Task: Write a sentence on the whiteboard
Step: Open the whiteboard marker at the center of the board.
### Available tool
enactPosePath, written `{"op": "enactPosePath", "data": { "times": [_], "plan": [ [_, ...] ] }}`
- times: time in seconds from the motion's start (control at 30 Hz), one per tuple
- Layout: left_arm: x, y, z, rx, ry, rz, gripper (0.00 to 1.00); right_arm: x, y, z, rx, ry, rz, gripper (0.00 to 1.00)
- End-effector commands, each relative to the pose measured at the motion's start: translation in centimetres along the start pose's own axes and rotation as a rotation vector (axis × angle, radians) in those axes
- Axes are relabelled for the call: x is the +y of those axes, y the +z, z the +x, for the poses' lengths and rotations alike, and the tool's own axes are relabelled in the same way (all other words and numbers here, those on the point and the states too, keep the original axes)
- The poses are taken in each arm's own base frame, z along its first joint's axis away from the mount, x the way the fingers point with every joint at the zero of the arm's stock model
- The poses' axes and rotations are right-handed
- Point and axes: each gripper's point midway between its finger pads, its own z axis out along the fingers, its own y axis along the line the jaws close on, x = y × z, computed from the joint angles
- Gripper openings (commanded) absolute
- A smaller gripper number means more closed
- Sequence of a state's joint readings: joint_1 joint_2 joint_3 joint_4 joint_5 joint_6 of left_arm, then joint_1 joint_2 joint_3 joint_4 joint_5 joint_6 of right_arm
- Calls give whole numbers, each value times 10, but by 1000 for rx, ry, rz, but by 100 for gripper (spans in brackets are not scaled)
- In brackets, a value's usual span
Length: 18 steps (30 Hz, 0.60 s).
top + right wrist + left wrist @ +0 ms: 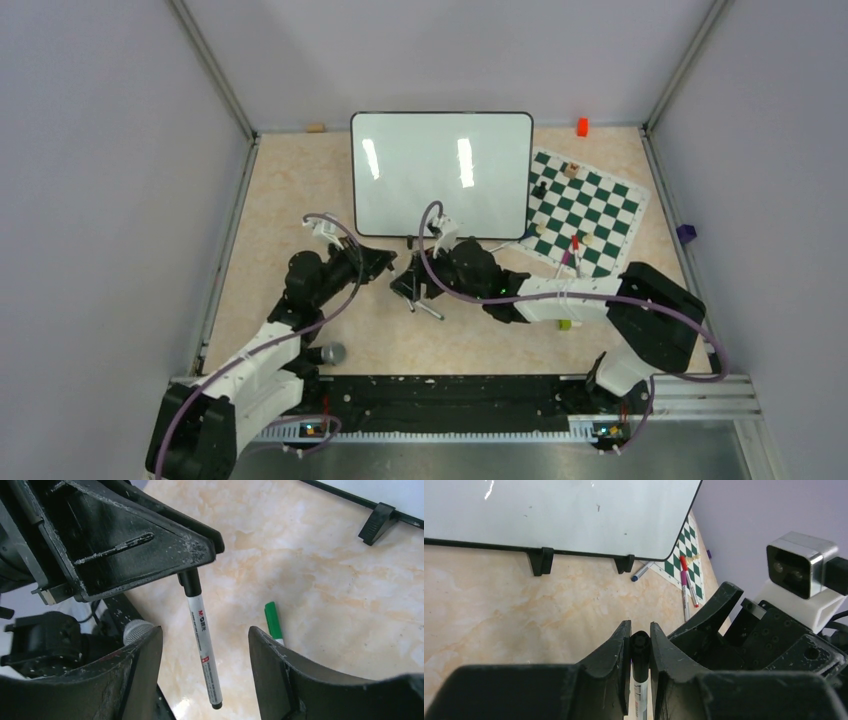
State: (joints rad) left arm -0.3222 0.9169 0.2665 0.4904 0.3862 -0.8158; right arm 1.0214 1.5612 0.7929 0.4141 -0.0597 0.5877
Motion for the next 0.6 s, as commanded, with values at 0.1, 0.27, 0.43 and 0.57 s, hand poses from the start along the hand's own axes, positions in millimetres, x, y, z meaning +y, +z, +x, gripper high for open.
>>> {"op": "enactPosePath", "data": {
  "times": [0.1, 0.27, 0.43, 0.57],
  "plan": [
    [-11, -5, -25, -115, -16, 14, 0, 31, -19, -41, -311, 211, -204, 66],
    [-15, 1, -18, -78, -164, 49, 0, 32, -36, -48, -394, 271, -255, 69],
    [-25, -1, -27, -152, -342, 137, 0, 32, -63, -65, -478, 352, -316, 72],
    [-36, -1, -33, -161, -409, 182, 0, 30, -80, -81, -534, 391, -305, 72]
  ]
}}
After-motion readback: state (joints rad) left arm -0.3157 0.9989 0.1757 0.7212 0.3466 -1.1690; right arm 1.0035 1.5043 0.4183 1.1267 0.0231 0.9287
